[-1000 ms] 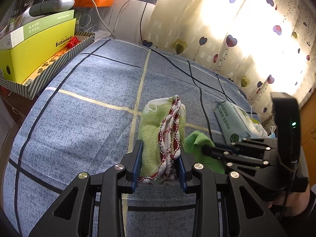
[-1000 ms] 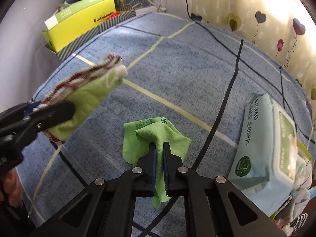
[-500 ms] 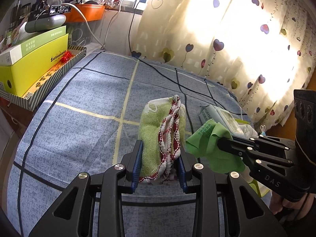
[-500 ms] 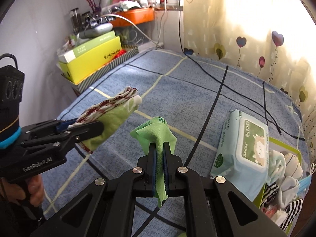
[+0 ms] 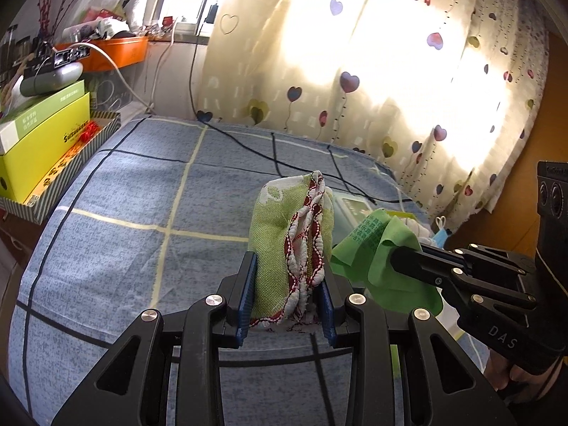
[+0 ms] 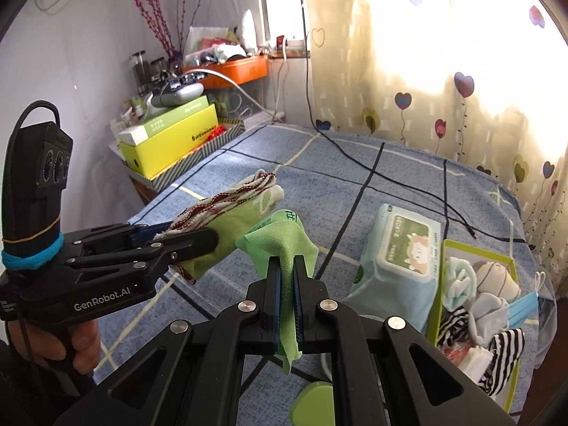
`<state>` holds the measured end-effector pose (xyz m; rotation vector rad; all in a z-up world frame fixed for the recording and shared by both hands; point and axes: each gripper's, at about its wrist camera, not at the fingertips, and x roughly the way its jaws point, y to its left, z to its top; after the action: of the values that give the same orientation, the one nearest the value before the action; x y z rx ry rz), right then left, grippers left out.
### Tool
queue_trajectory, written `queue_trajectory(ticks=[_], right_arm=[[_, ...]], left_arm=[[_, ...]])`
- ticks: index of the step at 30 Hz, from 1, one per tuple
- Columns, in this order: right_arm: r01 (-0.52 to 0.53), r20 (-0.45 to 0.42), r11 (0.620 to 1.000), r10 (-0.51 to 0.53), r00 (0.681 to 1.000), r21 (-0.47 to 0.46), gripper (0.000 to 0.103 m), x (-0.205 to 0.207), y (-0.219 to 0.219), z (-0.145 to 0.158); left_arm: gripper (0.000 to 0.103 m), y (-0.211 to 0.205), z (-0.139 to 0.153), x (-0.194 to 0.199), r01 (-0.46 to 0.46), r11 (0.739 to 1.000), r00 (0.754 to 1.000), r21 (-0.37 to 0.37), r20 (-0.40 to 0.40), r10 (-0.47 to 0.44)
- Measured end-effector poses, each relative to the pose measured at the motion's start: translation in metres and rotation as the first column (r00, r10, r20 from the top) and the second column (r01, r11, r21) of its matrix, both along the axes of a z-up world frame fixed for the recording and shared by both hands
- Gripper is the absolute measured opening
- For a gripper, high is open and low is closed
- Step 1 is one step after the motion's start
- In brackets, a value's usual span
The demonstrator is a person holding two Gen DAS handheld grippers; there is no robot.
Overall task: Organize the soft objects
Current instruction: 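Lift and carry the patterned cloth and light green cloth over to the box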
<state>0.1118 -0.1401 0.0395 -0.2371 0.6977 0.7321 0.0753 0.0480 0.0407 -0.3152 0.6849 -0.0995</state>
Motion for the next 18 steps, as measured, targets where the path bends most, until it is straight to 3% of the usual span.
queue_trajectory(ticks=[18], right_arm=[[0.101, 0.064, 0.993, -0.105, 0.992, 0.067, 0.006, -0.015, -0.069, 0.017]], left_arm=[[0.033, -0.063, 0.023, 0.001, 0.128, 0.991, 0.99, 0.041, 0.05, -0.13]])
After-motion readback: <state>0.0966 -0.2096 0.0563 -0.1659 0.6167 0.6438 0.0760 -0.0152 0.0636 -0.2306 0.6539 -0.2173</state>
